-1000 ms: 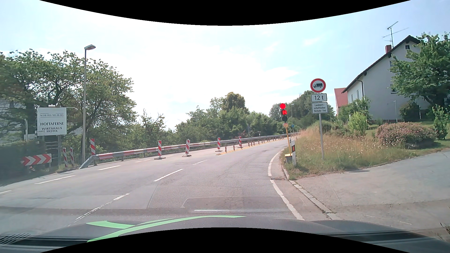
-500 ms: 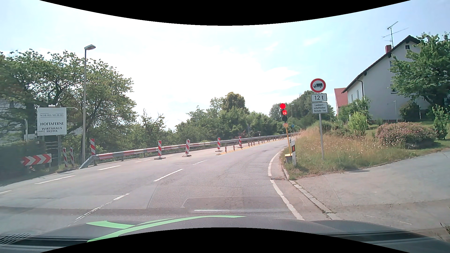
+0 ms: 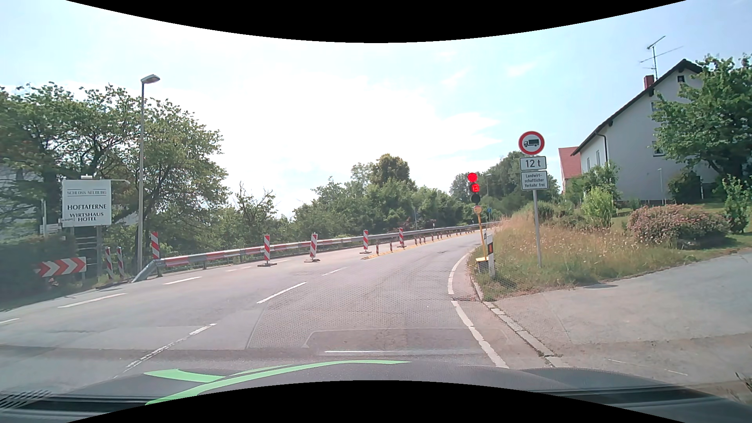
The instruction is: Follow the waypoints while adhering to traffic rules and regulations
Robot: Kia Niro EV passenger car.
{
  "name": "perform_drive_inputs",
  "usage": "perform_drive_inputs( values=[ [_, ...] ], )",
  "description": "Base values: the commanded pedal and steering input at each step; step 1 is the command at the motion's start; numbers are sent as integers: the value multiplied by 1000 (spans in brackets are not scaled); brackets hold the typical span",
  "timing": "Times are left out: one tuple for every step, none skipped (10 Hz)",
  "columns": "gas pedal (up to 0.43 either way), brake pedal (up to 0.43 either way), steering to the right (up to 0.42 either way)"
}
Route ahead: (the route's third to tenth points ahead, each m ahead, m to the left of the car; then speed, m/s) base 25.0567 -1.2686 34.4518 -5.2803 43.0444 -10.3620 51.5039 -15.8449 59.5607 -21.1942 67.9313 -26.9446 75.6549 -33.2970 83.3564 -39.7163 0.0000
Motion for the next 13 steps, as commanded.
perform_drive_inputs(
  values=[
    [0,360,72],
    [0,360,72],
    [0,360,72],
    [0,366,72],
    [0,360,72],
    [0,360,72],
    [0,360,72],
    [0,360,72],
    [0,360,72],
    [0,360,72],
    [0,360,72],
    [0,360,71],
    [0,360,71]
  ],
)
